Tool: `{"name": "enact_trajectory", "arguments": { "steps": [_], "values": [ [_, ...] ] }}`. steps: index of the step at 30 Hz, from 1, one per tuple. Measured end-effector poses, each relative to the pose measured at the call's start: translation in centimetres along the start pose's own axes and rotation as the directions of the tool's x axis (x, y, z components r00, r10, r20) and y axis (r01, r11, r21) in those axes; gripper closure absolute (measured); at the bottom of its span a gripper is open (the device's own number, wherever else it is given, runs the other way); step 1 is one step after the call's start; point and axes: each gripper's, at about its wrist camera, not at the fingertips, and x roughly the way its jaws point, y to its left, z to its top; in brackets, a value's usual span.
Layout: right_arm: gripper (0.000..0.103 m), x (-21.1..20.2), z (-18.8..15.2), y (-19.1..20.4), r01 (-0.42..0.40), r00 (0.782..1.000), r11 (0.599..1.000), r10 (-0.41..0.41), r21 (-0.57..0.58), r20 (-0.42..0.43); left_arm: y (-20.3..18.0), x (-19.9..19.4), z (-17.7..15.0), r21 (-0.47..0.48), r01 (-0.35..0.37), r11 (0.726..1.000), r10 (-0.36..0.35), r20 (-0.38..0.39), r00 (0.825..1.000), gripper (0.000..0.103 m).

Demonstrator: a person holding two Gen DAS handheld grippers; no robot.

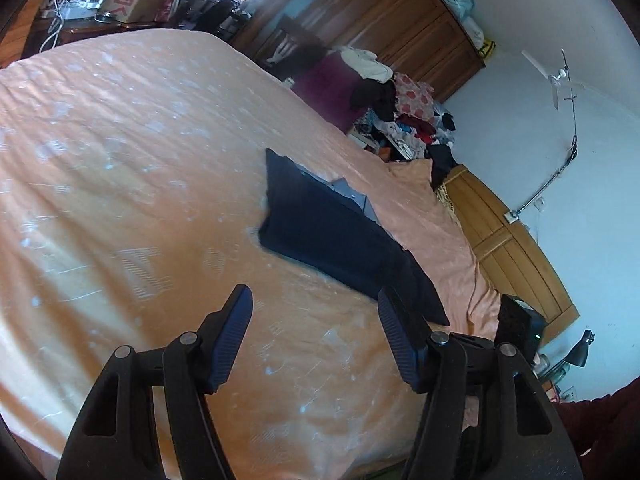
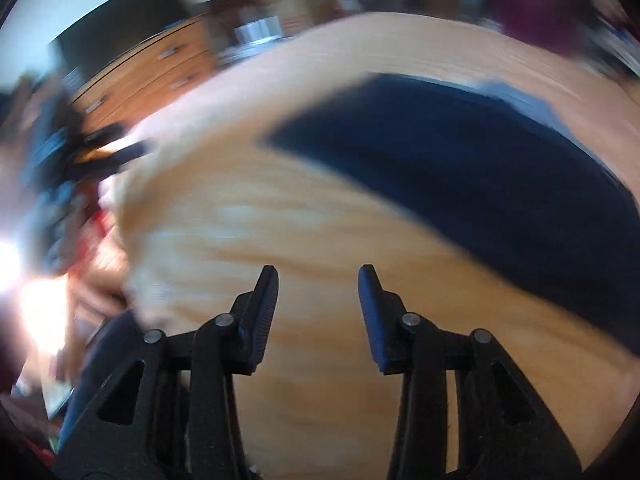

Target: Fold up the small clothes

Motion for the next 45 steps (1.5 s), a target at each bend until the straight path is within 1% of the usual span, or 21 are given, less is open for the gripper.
{"name": "enact_trajectory", "arguments": {
  "steps": [1,3,5,7,8,9,11,12,14,15,16,19,21,23,25,26,28,32,35,39,45],
  "values": [
    [0.058,-1.0,-1.1,-4.5,0.07,0.998,0.993,-0.07,0.096,-0.011,-0.3,0.7,0.2,-0.003,0.014,1.0,-0.014,-0.007,1.0,0.037],
    [0.058,-2.8,-3.2,-11.4,0.125,0.992,0.954,-0.123,0.272,-0.024,-0.9,2.0,0.6,-0.006,0.033,0.999,-0.034,-0.02,0.999,0.037],
    [0.058,-4.8,-5.3,-16.1,0.209,0.977,0.91,-0.209,0.358,-0.038,-1.4,3.4,0.8,-0.006,0.035,0.999,-0.035,-0.042,0.998,0.037],
    [0.058,-6.2,-6.8,-18.4,0.178,0.984,0.896,-0.166,0.407,-0.065,-1.8,4.4,0.7,-0.005,0.031,0.999,-0.032,-0.063,0.997,0.037],
    [0.058,-5.9,-7.6,-18.3,0.157,0.986,0.905,-0.119,0.394,-0.12,-2.2,5.0,0.7,0.001,0.027,1.0,-0.027,-0.078,0.997,0.037],
    [0.057,-5.0,-8.9,-16.4,0.151,0.975,0.937,-0.09,0.314,-0.202,-2.5,5.4,0.7,0.006,0.028,1.0,-0.027,-0.085,0.996,0.037],
    [0.055,-5.0,-10.8,-12.3,0.119,0.961,0.972,-0.062,0.201,-0.269,-3.4,6.2,0.6,0.017,0.027,0.999,-0.025,-0.098,0.995,0.037],
    [0.05,-5.4,-11.5,-10.6,0.094,0.957,0.982,-0.044,0.165,-0.287,-3.8,6.4,0.6,0.02,0.027,0.999,-0.025,-0.1,0.995,0.037],
    [0.051,-5.4,-13.7,-7.3,-0.01,0.907,0.991,0.065,0.134,-0.417,-5.0,6.9,0.4,0.028,0.038,0.999,-0.035,-0.101,0.994,0.037],
    [0.054,-5.8,-14.5,-5.9,-0.033,0.883,0.996,0.069,0.085,-0.465,-5.5,7.0,0.3,0.033,0.041,0.999,-0.038,-0.103,0.994,0.037],
    [0.059,-6.4,-14.1,-5.3,-0.053,0.876,0.997,0.071,0.05,-0.477,-6.0,7.2,0.3,0.038,0.042,0.998,-0.038,-0.104,0.994,0.036],
    [0.057,-9.0,-8.4,-6.2,-0.033,0.958,0.999,0.037,0.018,-0.285,-7.0,7.9,0.2,0.04,0.039,0.998,-0.035,-0.101,0.994,0.035],
    [0.057,-8.6,-2.9,-7.6,0.041,0.992,0.999,-0.045,-0.034,-0.116,-7.6,8.9,0.4,0.038,0.033,0.999,-0.028,-0.11,0.994,0.035],
    [0.059,-6.1,-0.1,-8.9,0.113,0.992,0.993,-0.115,-0.032,-0.051,-8.6,9.9,0.6,0.042,0.041,0.998,-0.036,-0.116,0.993,0.035],
    [0.078,-2.7,0.9,-9.5,0.136,0.988,0.99,-0.137,-0.03,-0.063,-10.0,11.3,0.9,0.067,0.034,0.997,-0.025,-0.131,0.991,0.035],
    [0.081,-1.0,0.5,-9.5,0.139,0.986,0.99,-0.14,-0.02,-0.095,-10.5,11.7,0.9,0.08,0.027,0.996,-0.016,-0.137,0.991,0.035],
    [0.083,0.2,-2.6,-9.2,0.133,0.976,0.991,-0.13,0.005,-0.175,-11.6,12.3,1.3,0.117,0.011,0.993,0.005,-0.14,0.99,0.035],
    [0.083,-3.8,-9.2,-6.6,0.105,0.983,0.994,-0.098,0.036,-0.153,-11.5,11.7,1.7,0.118,0.004,0.993,0.011,-0.119,0.993,0.031],
    [0.075,-7.1,-12.5,-5.6,0.056,0.985,0.995,-0.042,0.08,-0.165,-9.5,11.8,1.8,0.077,-0.027,0.997,0.036,-0.118,0.992,0.031],
    [0.062,-10.4,-13.0,-5.6,0.083,0.99,0.994,-0.075,0.064,-0.116,-5.7,13.1,2.3,-0.04,-0.072,0.997,0.068,-0.099,0.993,0.031],
    [0.053,-10.9,-9.5,-7.4,0.114,0.993,0.99,-0.11,0.078,-0.048,-2.3,17.4,2.8,-0.133,-0.181,0.974,0.163,-0.134,0.977,0.031]
  ]
}}
